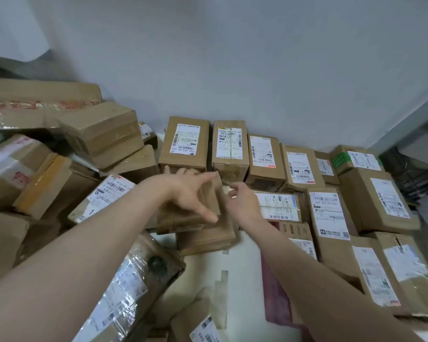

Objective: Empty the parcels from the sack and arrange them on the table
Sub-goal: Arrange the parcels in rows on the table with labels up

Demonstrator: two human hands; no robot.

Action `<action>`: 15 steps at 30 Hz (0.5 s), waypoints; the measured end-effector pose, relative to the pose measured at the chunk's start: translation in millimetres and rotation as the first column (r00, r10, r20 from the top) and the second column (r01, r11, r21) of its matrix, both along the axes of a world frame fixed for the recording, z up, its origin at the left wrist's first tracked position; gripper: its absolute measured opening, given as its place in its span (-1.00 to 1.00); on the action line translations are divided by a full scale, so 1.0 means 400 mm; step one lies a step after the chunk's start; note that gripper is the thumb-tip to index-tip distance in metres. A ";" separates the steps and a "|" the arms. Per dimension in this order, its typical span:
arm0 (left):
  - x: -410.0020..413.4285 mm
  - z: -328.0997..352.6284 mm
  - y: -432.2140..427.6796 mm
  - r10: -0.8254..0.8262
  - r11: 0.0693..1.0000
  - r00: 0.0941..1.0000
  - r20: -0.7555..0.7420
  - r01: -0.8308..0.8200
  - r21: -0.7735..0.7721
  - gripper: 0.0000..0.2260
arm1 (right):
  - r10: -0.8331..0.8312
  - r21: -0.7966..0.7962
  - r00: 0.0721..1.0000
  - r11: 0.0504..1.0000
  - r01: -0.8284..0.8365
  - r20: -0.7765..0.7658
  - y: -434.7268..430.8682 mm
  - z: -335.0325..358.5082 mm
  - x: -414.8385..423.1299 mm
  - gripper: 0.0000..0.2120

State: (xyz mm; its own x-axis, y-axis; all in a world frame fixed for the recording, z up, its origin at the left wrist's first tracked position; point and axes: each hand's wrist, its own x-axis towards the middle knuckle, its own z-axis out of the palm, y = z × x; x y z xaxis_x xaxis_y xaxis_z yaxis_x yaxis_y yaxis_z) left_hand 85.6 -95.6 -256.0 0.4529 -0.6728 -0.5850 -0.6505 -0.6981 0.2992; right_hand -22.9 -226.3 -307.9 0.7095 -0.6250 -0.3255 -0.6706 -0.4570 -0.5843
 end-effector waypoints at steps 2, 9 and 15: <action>-0.041 -0.005 0.021 -0.017 0.999 0.992 0.123 0.011 0.053 0.05 | 0.078 0.034 0.984 0.997 -0.074 -0.159 0.031 -0.009 -0.026 -0.51; -0.041 0.043 0.111 0.303 0.944 0.767 0.566 -0.321 -0.071 -0.18 | 0.163 0.115 0.945 0.984 -0.135 -0.283 0.074 -0.046 -0.111 -0.60; -0.144 -0.007 0.062 0.565 0.769 0.825 0.001 -0.526 -0.362 -0.43 | -0.045 0.270 0.990 0.959 0.080 -0.135 0.089 -0.076 -0.159 -0.59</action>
State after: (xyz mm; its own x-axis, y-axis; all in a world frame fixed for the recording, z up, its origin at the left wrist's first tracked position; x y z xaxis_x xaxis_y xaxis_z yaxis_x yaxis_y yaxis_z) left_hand 28.0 -71.0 -258.8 0.8479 -0.4366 -0.3008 -0.2313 -0.8151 0.5311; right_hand -86.4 -190.6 -338.1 0.6138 -0.5408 -0.5751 -0.7692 -0.2455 -0.5900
